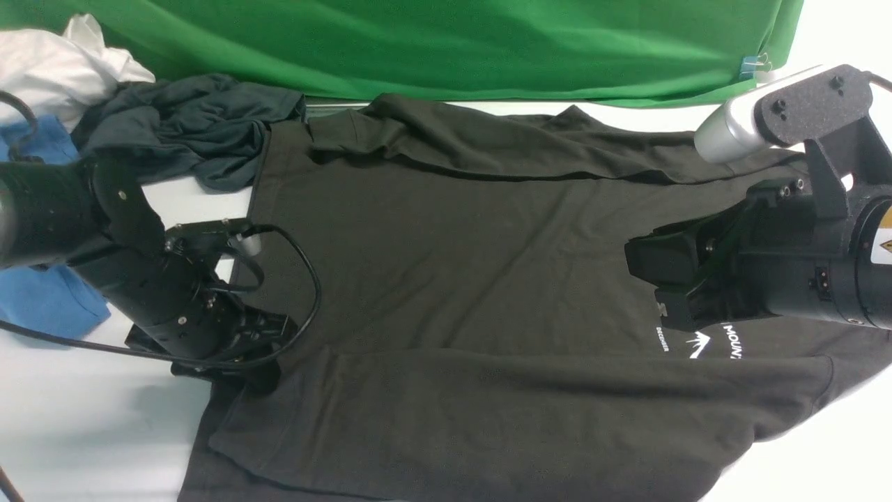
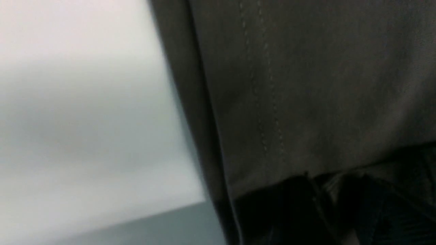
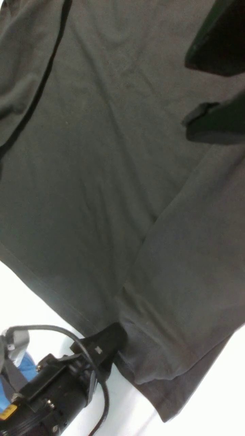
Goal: Fold a long-sleeved shirt on a white desktop.
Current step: 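Grasp the left edge of the dark T-shirt lying flat on the table, then fold the left side of the black T-shirt inward over its body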
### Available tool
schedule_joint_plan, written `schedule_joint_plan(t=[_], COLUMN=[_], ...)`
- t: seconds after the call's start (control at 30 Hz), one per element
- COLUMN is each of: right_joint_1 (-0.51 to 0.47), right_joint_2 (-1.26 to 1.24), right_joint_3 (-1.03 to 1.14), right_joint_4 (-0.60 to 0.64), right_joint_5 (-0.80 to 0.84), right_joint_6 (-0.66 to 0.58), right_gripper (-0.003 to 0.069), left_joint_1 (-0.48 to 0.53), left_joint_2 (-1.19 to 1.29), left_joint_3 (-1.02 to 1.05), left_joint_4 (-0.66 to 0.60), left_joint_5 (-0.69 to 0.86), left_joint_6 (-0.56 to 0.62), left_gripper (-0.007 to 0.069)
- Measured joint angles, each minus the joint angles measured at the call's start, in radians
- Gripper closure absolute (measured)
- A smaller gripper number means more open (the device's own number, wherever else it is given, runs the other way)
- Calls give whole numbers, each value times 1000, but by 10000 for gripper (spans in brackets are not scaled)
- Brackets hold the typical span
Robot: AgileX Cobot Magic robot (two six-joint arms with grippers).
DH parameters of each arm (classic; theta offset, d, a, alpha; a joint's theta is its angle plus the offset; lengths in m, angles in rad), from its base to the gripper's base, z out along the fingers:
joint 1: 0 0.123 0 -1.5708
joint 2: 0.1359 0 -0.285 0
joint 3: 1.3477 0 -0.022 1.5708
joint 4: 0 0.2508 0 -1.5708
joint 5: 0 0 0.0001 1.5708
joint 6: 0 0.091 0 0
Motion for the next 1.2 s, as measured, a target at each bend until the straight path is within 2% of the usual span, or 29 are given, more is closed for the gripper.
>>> schedule_joint_plan(t=[0.23, 0.33, 0.47, 0.97, 1.2], right_joint_1=[0, 0, 0, 0, 0], right_joint_2=[0, 0, 0, 0, 0], right_joint_3=[0, 0, 0, 0, 0], right_joint_4=[0, 0, 0, 0, 0], right_joint_5=[-1, -12, -17, -34, -48], right_joint_6=[4, 4, 5, 5, 5], right_gripper=[417, 417, 417, 417, 417], left_joint_1=[0, 0, 0, 0, 0], left_joint_2=[0, 0, -1, -200, -252], left_joint_3=[0, 0, 0, 0, -13], left_joint_4=[-8, -30, -33, -34, -34], left_joint_5=[13, 21, 25, 14, -51], left_joint_6=[17, 25, 25, 25, 76], left_gripper=[473, 538, 577, 583, 583])
